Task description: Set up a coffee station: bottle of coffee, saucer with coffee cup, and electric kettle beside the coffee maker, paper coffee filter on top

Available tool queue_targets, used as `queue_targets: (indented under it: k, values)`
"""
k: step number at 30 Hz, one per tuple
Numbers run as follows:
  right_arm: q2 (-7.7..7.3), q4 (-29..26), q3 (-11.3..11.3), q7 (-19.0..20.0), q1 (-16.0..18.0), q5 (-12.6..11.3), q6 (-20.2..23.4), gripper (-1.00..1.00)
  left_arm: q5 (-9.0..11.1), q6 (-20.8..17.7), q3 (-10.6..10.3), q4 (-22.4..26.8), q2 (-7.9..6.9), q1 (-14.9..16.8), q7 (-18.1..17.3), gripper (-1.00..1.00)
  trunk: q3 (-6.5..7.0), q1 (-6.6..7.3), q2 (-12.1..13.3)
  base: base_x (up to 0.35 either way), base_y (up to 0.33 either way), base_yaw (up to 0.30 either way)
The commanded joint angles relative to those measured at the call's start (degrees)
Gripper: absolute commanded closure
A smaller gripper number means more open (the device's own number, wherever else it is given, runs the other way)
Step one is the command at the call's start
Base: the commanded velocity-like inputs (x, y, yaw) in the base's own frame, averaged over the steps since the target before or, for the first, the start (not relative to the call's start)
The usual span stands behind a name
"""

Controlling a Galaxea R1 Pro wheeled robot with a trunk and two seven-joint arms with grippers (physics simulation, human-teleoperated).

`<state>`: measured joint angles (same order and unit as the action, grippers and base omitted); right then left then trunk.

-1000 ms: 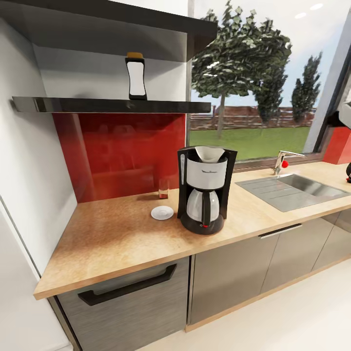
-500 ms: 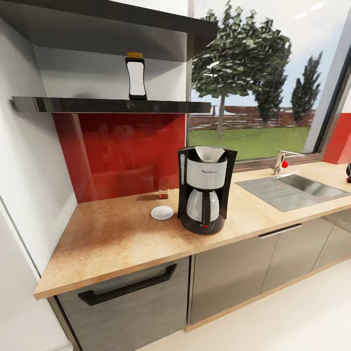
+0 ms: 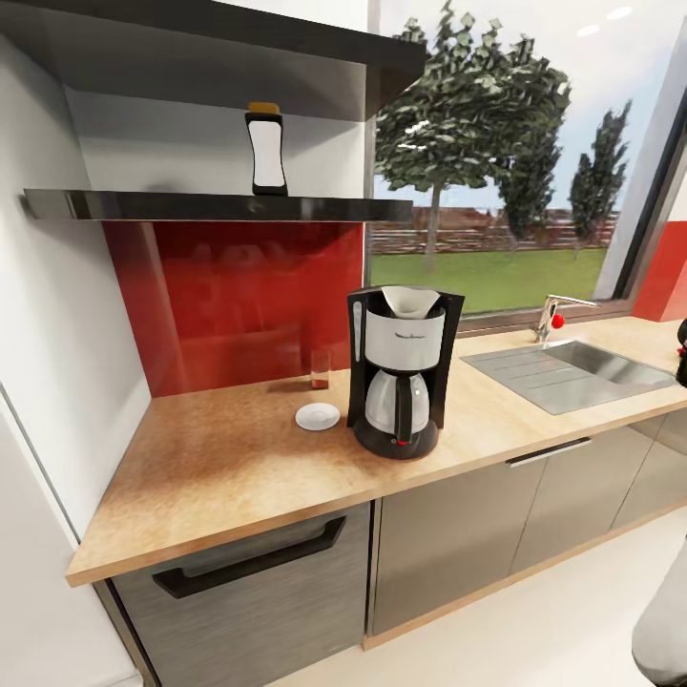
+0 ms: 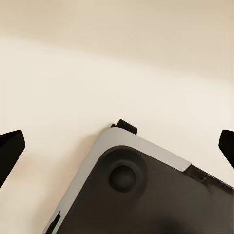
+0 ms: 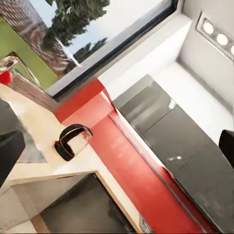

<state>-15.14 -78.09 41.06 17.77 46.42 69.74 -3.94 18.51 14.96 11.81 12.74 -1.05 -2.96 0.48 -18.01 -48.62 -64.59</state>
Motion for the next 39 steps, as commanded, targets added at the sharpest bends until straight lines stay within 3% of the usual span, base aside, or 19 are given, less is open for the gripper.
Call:
queue_targets:
  k: [1, 2, 4, 7, 8, 11, 15, 16, 17, 20, 23, 26, 27, 32, 39]
  values:
    - [2.77, -3.2, 1.7, 2.66, -2.79, 0.43, -0.48, -1.0, 0.56, 0.07, -0.29, 0.09, -0.01, -0.03, 0.05, -1.0, -0.05, 0.0, -0.04, 0.0, 0.0, 0.0]
    - [4.24, -4.62, 2.29, 3.46, -4.22, 0.39, -0.52, -1.0, 0.56, 0.07, -0.29, 0.09, -0.01, -0.03, 0.05, -1.0, -0.05, 0.0, -0.04, 0.0, 0.0, 0.0]
    - [8.75, -8.06, 3.76, 5.32, -10.39, 0.3, -0.77, -1.0, 0.56, 0.07, -0.25, 0.09, -0.01, -0.03, 0.05, -1.0, -0.05, 0.0, -0.04, 0.0, 0.0, 0.0]
    - [10.37, -9.21, 4.32, 5.99, -14.97, 0.27, -0.79, -1.0, 0.56, 0.07, -0.26, 0.09, 0.0, -0.03, 0.05, -1.0, -0.05, 0.0, -0.04, 0.0, 0.0, 0.0]
    - [11.43, -9.76, 5.34, 6.38, -18.85, 0.15, -0.74, -1.0, 0.56, 0.07, -0.28, 0.09, 0.02, -0.03, 0.05, -1.0, -0.05, 0.0, -0.04, 0.0, 0.0, 0.0]
    - [13.77, -9.27, 10.07, 8.55, -24.72, -0.27, -0.61, -1.0, 0.56, 0.07, -0.23, 0.09, 0.01, -0.03, 0.05, -1.0, -0.05, 0.0, -0.04, 0.0, 0.0, 0.0]
    - [15.76, -7.9, 16.23, 14.1, -26.81, -0.41, -0.74, -1.0, 0.56, 0.07, -0.21, 0.09, 0.04, -0.03, 0.05, -1.0, -0.05, 0.0, -0.04, 0.0, 0.0, 0.0]
    - [16.2, -6.7, 18.92, 16.73, -27.2, -0.45, -0.84, -1.0, 0.56, 0.07, -0.21, 0.09, 0.02, -0.03, 0.05, -1.0, -0.05, 0.0, -0.04, 0.0, 0.0, 0.0]
    - [16.48, -5.02, 21.32, 18.93, -27.44, -0.48, -0.92, -1.0, 0.56, 0.07, -0.21, 0.09, 0.03, -0.03, 0.05, -1.0, -0.05, 0.0, -0.04, 0.0, 0.0, 0.0]
    - [16.82, 1.02, 25.78, 21.81, -27.74, -0.49, -1.22, -1.0, 0.56, 0.07, -0.21, 0.09, 0.04, -0.03, 0.05, -1.0, -0.05, 0.0, -0.04, 0.0, 0.0, 0.0]
    - [16.94, 9.36, 28.84, 22.8, -27.89, -0.48, -1.37, -1.0, 0.56, 0.07, -0.21, 0.09, 0.05, -0.03, 0.05, -1.0, -0.05, 0.0, -0.04, 0.0, 0.0, 0.0]
    - [16.92, 16.3, 29.55, 22.99, -27.93, -0.43, -1.52, -1.0, 0.56, 0.07, -0.21, 0.09, 0.03, -0.03, 0.05, -1.0, -0.05, 0.0, -0.04, 0.0, 0.0, 0.0]
    - [16.91, 21.59, 29.8, 23.04, -27.95, -0.34, -2.38, -1.0, 0.56, 0.07, -0.21, 0.09, 0.02, -0.03, 0.05, -1.0, -0.05, 0.0, -0.04, 0.0, 0.0, 0.0]
    - [16.87, 31.75, 30.05, 23.26, -29.1, -0.24, -4.52, -1.0, 0.58, 0.13, -0.24, 0.11, 0.0, -0.03, 0.0, -1.0, -0.05, 0.0, -0.04, 0.0, 0.0, 0.0]
    - [16.44, 38.37, 30.13, 23.1, -31.4, -0.34, -5.06, -1.0, 0.84, 0.11, -0.42, 0.49, 0.1, -0.03, 0.08, -1.0, -0.05, 0.0, -0.04, 0.0, 0.0, 0.0]
